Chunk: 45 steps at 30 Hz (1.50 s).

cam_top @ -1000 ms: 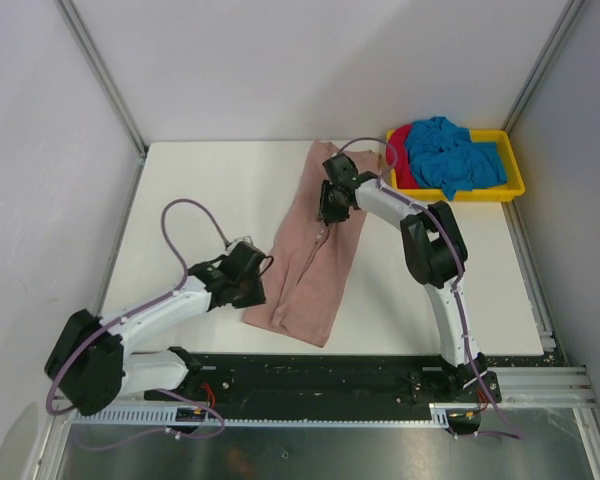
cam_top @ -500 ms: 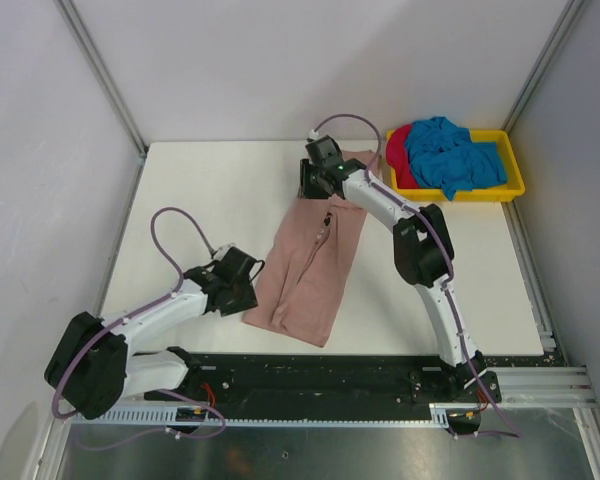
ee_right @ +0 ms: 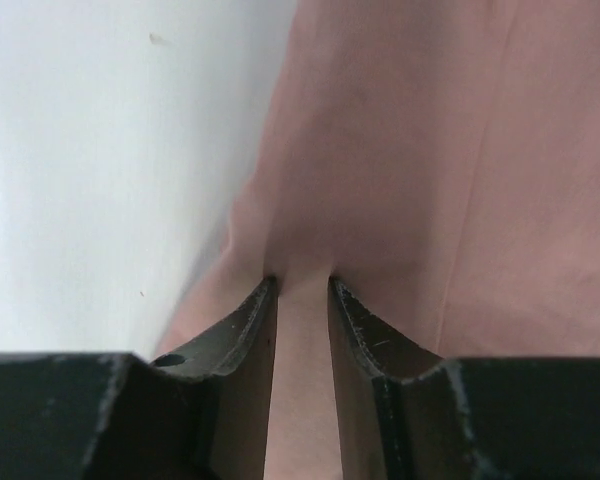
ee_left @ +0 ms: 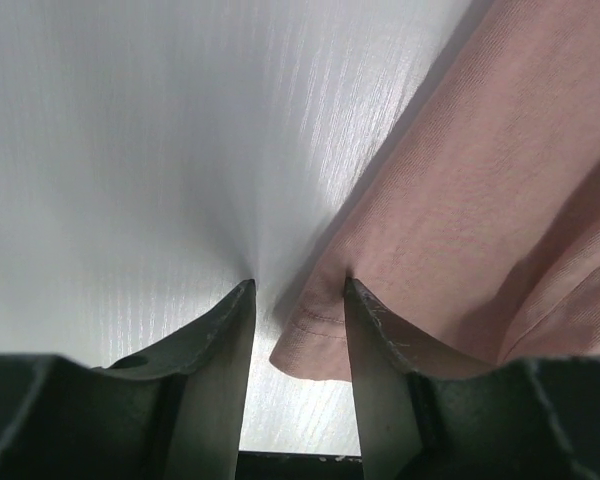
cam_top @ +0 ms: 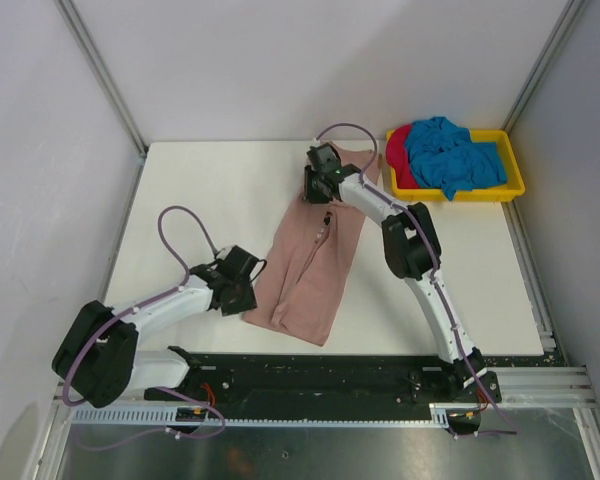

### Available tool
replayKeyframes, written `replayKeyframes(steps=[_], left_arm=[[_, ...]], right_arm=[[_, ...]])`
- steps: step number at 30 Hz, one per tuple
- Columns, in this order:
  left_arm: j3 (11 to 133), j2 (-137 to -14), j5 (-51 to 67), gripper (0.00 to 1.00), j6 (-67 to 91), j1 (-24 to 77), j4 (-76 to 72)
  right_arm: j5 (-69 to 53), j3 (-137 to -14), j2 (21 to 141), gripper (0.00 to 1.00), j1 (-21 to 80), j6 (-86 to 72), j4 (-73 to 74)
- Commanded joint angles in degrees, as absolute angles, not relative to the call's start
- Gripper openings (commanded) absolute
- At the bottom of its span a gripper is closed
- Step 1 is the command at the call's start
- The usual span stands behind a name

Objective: Fold and stack the t-shirts
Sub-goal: Grab the bottom of the folded rectangular tshirt with both arms

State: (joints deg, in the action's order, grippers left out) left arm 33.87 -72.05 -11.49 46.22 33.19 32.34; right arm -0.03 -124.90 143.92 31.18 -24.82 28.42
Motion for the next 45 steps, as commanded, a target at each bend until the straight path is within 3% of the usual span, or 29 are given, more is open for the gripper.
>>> replayKeyframes(steps=[1,8,23,28,39,41,45], left_arm=[[33.7,-73.87,-11.26,0.45,45.55,32.74,31.24],[33.37,-74.21,-11.08,0.37,45.3,32.67,31.24],[31.34,-73.07,-8.85,0.02,45.52,32.64,31.32],[28.56,-69.53,-8.68,0.0,48.43,32.69,32.33],[25.56,-66.16,-7.9,0.02,53.99,32.69,33.61],[26.82,-66.09,-7.45,0.11,52.76,32.69,34.09],[30.75,-64.32,-6.88,0.42,49.85,32.71,36.13]], right_arm=[[0.79,-132.33,146.32,0.32,30.99,-24.41,28.35],[2.37,-133.54,147.64,0.36,32.04,-23.52,31.4],[3.02,-136.0,150.44,0.36,33.09,-21.32,31.3],[3.11,-136.04,151.73,0.38,33.13,-20.57,31.81],[4.18,-135.73,152.62,0.46,33.19,-19.1,33.37],[3.81,-135.71,152.08,0.48,33.26,-18.79,33.3],[2.95,-136.12,150.61,0.52,33.46,-18.3,33.09]])
